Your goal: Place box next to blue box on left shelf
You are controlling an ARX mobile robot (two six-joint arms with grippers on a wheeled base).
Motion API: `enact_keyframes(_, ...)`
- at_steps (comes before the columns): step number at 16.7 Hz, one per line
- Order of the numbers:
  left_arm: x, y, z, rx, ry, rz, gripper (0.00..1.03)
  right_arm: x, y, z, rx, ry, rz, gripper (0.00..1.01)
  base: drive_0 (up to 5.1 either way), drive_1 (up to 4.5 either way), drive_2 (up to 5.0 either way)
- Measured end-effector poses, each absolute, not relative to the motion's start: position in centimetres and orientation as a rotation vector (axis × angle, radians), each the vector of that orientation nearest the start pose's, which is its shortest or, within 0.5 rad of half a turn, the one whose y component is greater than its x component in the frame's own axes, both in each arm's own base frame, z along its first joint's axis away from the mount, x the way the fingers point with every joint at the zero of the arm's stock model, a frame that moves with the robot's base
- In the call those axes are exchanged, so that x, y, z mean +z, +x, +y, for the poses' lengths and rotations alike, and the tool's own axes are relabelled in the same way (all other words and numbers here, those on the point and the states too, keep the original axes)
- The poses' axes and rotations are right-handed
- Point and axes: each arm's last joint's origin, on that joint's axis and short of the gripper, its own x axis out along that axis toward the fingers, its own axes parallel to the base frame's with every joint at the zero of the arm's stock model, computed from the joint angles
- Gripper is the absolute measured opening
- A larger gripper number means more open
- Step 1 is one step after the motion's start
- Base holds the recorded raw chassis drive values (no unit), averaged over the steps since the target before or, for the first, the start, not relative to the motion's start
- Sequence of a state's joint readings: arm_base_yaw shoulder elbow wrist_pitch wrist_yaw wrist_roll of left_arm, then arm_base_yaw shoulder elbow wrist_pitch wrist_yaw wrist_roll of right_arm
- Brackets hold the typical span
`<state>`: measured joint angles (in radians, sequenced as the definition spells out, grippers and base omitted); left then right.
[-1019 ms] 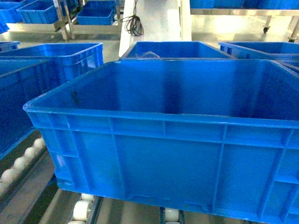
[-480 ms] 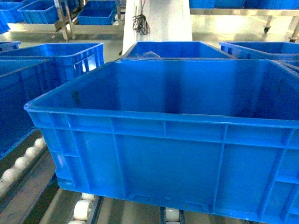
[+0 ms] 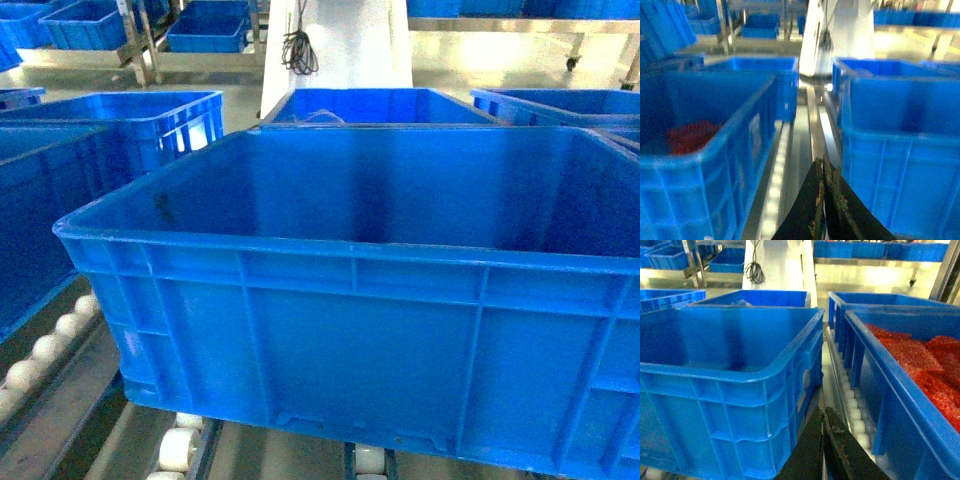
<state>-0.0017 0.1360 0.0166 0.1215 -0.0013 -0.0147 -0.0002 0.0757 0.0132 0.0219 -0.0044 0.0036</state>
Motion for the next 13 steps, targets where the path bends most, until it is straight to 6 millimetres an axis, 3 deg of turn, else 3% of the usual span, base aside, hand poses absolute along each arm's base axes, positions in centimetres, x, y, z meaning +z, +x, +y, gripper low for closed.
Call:
enact_keyframes(4,16.78,9.74,-0.02,-0.002,-0.011,-0.002,0.03,16.72,9.72,0.00,0.000,0.003,-0.005,0.02,0.0,0.00,0.0)
enact_keyframes(5,16.76,9.74,-0.02,-0.002,-0.011,0.000,0.05,16.71,9.72,0.00,0.000,0.002,-0.002,0.08,0.0,0.00,0.0)
enact_keyframes(12,16.76,9.74,-0.02,-0.002,-0.011,0.000,0.95,16.70,9.72,0.00,0.000,0.002,-0.003,0.99,0.0,0.00,0.0)
enact_keyframes(13,16.76,9.74,-0.02,-0.002,-0.010,0.000,0.99,16.70,9.72,0.00,0.000,0.002,-0.003,0.98,0.0,0.00,0.0)
